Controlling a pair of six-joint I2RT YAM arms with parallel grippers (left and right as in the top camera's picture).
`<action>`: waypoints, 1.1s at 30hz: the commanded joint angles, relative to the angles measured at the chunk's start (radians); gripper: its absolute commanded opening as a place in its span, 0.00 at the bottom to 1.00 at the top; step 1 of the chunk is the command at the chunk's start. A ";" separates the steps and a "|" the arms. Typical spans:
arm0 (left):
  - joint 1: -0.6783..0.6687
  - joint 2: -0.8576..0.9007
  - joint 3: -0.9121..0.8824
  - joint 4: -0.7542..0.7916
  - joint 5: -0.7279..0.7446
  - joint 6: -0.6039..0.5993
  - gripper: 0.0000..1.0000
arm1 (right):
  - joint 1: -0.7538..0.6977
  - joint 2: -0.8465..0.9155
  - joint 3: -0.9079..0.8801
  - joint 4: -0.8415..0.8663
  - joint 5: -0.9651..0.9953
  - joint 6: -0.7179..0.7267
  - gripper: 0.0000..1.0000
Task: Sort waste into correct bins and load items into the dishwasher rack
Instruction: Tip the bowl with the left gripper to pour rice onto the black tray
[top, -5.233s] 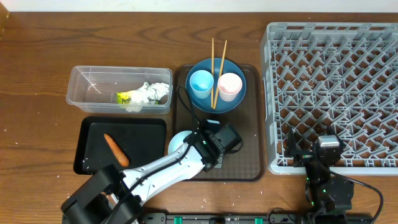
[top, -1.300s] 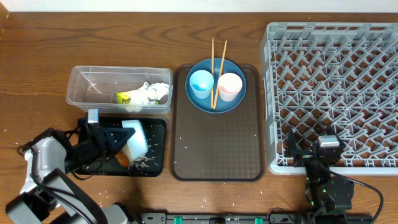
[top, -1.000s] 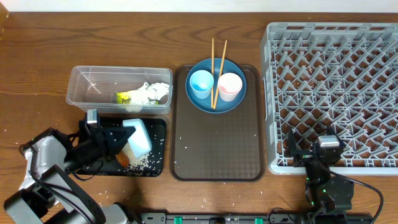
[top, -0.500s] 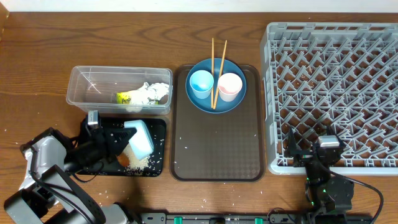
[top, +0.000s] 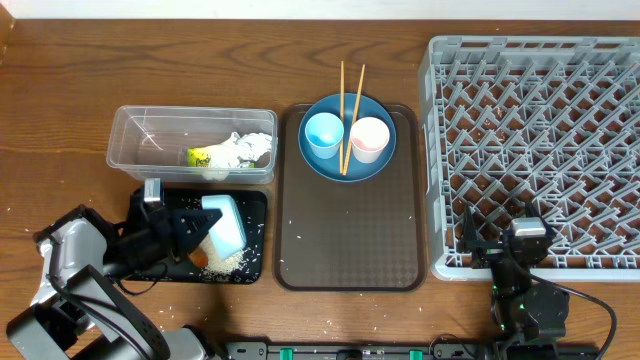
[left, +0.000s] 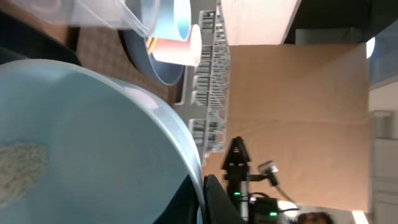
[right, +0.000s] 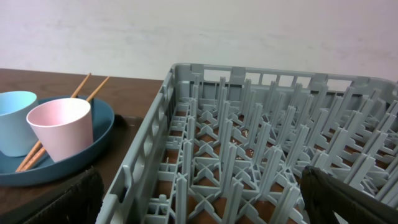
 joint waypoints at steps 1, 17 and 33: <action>0.002 0.000 -0.002 0.008 -0.001 0.061 0.09 | -0.006 -0.004 -0.001 -0.003 0.007 -0.001 0.99; -0.028 0.000 -0.002 -0.003 0.034 0.106 0.06 | -0.006 -0.004 -0.001 -0.003 0.007 -0.001 0.99; -0.023 0.008 -0.002 0.159 0.068 -0.144 0.06 | -0.006 -0.004 -0.001 -0.003 0.007 -0.001 0.99</action>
